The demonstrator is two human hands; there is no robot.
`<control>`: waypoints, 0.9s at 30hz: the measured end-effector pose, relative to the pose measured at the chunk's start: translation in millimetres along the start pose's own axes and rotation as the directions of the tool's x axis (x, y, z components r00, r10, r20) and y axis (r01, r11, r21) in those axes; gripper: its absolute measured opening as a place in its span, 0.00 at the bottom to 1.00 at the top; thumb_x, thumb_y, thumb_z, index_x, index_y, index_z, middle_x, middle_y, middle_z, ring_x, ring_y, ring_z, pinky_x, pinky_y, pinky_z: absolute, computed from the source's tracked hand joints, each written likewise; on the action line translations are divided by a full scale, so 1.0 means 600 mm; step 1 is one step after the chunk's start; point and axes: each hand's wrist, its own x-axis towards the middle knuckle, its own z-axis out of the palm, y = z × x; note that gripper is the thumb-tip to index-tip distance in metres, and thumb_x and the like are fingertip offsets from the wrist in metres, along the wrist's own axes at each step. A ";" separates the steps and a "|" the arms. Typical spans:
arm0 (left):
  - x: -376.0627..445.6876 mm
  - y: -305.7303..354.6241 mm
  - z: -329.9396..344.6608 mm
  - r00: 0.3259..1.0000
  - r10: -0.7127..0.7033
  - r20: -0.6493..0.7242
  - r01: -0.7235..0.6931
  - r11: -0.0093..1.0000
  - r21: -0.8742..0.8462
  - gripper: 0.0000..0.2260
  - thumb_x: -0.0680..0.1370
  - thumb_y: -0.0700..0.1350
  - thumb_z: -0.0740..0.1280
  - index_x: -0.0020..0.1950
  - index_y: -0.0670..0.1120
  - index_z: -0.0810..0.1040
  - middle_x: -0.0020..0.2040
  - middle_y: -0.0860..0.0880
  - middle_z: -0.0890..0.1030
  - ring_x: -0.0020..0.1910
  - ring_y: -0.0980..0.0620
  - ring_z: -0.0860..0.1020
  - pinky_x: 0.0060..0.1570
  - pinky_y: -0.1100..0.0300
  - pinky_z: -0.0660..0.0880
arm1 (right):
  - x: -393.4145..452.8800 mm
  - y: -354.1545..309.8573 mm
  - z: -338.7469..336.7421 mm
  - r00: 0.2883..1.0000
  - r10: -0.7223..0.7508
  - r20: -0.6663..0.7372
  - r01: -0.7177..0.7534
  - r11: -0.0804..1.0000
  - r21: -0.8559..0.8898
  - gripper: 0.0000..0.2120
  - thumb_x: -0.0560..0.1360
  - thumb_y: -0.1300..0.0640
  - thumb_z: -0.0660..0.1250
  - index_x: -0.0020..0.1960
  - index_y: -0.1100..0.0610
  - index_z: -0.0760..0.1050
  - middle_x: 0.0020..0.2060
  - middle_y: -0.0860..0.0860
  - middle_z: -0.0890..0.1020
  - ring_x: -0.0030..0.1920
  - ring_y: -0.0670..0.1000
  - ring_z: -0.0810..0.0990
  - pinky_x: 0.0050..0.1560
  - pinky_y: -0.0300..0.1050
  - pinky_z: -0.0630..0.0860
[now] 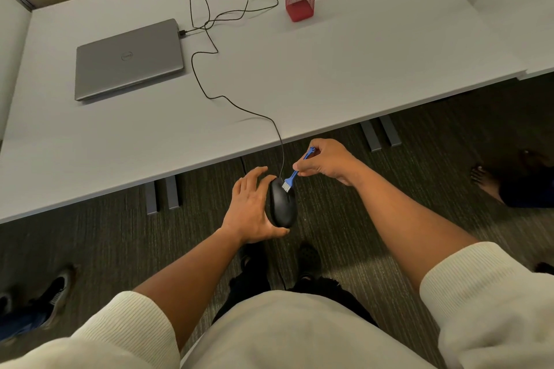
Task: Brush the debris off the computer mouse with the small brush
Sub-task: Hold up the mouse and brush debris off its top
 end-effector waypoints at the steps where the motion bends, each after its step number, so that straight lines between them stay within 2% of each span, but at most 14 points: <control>1: 0.000 0.000 0.000 1.000 -0.001 0.002 0.001 1.000 0.001 0.52 0.60 0.75 0.71 0.77 0.51 0.61 0.78 0.49 0.55 0.78 0.47 0.53 0.77 0.44 0.52 | -0.001 -0.002 0.001 1.000 -0.008 -0.007 0.007 1.000 -0.027 0.14 0.69 0.61 0.79 0.48 0.60 0.76 0.45 0.59 0.84 0.44 0.52 0.87 0.50 0.49 0.85; 4: 0.001 0.002 0.001 1.000 -0.004 0.003 0.004 1.000 0.012 0.53 0.59 0.75 0.71 0.77 0.51 0.61 0.77 0.49 0.55 0.78 0.47 0.53 0.77 0.42 0.52 | -0.001 -0.008 0.000 0.999 -0.029 -0.044 0.026 0.997 -0.076 0.14 0.69 0.61 0.79 0.48 0.61 0.75 0.44 0.58 0.83 0.44 0.53 0.87 0.48 0.45 0.84; 7: 0.001 0.003 0.001 1.000 -0.004 -0.005 0.004 1.000 0.012 0.53 0.59 0.75 0.71 0.77 0.51 0.62 0.77 0.49 0.56 0.77 0.47 0.54 0.77 0.41 0.53 | -0.003 -0.013 -0.001 0.998 -0.045 0.044 0.048 0.996 -0.076 0.13 0.70 0.62 0.78 0.44 0.59 0.73 0.42 0.59 0.84 0.39 0.49 0.88 0.40 0.38 0.82; 11: 0.002 0.004 0.001 1.000 -0.008 -0.005 0.008 1.000 0.022 0.53 0.58 0.75 0.70 0.77 0.51 0.62 0.77 0.49 0.56 0.78 0.47 0.53 0.77 0.40 0.53 | -0.001 -0.019 0.000 0.997 -0.076 -0.008 0.074 0.988 -0.139 0.12 0.70 0.60 0.78 0.43 0.57 0.73 0.41 0.56 0.85 0.38 0.46 0.87 0.38 0.35 0.80; 15: 0.006 0.003 0.000 1.000 -0.009 0.000 0.009 0.999 0.031 0.53 0.58 0.75 0.70 0.77 0.51 0.61 0.77 0.49 0.55 0.78 0.47 0.52 0.77 0.41 0.52 | 0.000 -0.025 0.000 0.996 -0.053 0.077 0.066 0.983 -0.173 0.14 0.69 0.62 0.78 0.41 0.56 0.72 0.37 0.53 0.83 0.34 0.44 0.86 0.31 0.29 0.76; 17: 0.008 0.003 -0.001 1.000 -0.009 0.000 0.009 0.999 0.032 0.53 0.58 0.75 0.70 0.77 0.51 0.61 0.78 0.49 0.55 0.78 0.47 0.52 0.77 0.41 0.52 | 0.002 -0.025 0.002 0.997 -0.073 0.024 0.077 0.975 -0.210 0.13 0.69 0.61 0.78 0.41 0.55 0.72 0.37 0.53 0.82 0.32 0.43 0.84 0.28 0.27 0.73; 19: 0.011 0.003 -0.002 1.000 -0.012 -0.001 0.012 0.999 0.033 0.53 0.58 0.75 0.70 0.77 0.51 0.62 0.78 0.49 0.55 0.78 0.47 0.52 0.77 0.40 0.52 | 0.005 -0.025 0.001 0.996 -0.087 -0.021 0.081 0.977 -0.200 0.13 0.70 0.61 0.77 0.41 0.55 0.72 0.40 0.54 0.82 0.37 0.45 0.85 0.29 0.27 0.74; 23: 0.014 0.002 -0.003 1.000 -0.015 0.014 0.014 0.999 0.042 0.53 0.59 0.75 0.71 0.77 0.51 0.61 0.78 0.49 0.55 0.78 0.47 0.52 0.78 0.41 0.50 | 0.004 -0.025 -0.004 0.997 -0.039 0.069 0.048 0.991 -0.123 0.13 0.69 0.62 0.78 0.42 0.57 0.73 0.40 0.56 0.84 0.38 0.48 0.87 0.35 0.34 0.80; 27: 0.017 0.005 -0.004 1.000 -0.011 0.020 0.010 0.999 0.035 0.53 0.59 0.74 0.71 0.77 0.50 0.61 0.78 0.49 0.55 0.78 0.47 0.52 0.78 0.40 0.50 | 0.009 -0.025 -0.003 0.995 -0.078 -0.062 0.066 0.983 -0.172 0.12 0.70 0.60 0.77 0.41 0.55 0.73 0.40 0.54 0.83 0.36 0.43 0.84 0.31 0.30 0.75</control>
